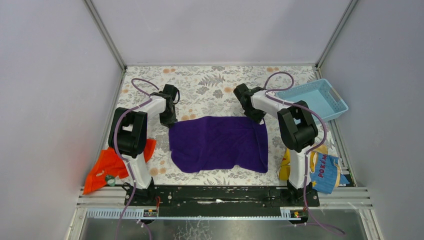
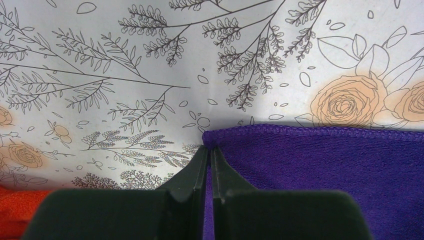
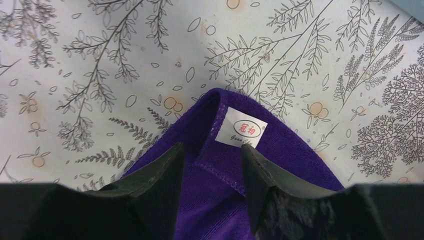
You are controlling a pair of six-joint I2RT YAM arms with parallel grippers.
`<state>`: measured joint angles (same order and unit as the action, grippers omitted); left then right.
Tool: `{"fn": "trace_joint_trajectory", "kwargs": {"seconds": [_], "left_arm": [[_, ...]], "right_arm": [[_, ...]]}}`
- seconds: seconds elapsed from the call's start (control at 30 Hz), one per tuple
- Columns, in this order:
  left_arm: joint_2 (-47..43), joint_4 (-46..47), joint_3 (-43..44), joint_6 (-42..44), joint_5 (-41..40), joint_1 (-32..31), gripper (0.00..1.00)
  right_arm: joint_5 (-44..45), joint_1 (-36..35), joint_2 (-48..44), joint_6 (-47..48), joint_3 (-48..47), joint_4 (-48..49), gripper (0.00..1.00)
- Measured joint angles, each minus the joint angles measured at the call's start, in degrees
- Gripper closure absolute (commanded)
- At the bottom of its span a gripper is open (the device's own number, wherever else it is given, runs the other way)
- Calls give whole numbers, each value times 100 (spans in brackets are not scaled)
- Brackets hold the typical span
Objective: Roll the towels
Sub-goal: Flatten out the towel at the center of the board.
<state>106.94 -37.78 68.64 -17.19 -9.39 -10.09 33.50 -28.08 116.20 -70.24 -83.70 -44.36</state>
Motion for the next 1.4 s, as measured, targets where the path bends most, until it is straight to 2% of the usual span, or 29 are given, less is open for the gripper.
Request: {"fn": "trace_joint_trajectory", "kwargs": {"seconds": [0.17,0.43,0.6,0.73,0.9,1.07,1.2,1.4], "left_arm": [[0,0,0,2,2,0,100],[2,0,0,2,0,0,100],[2,0,0,4,-9,-7,100],[4,0,0,4,-22,-11,100],[-4,0,0,4,-79,-24,100],[-188,-9,-149,20,-481,7,100],[-763,-33,-208,13,-763,160,100],[-2236,-22,-50,-7,-1204,225,100]], "right_arm": [[2,0,173,-173,-55,-120,58],[63,0,184,-229,-92,-229,99],[273,0,170,-33,-133,-321,100],[487,9,79,599,-129,-321,100],[920,17,-426,1781,131,-214,100],[1432,35,-1150,3287,527,149,100],[1878,35,-1569,4409,590,501,100],[2055,33,-2317,5823,603,1117,100]]}}
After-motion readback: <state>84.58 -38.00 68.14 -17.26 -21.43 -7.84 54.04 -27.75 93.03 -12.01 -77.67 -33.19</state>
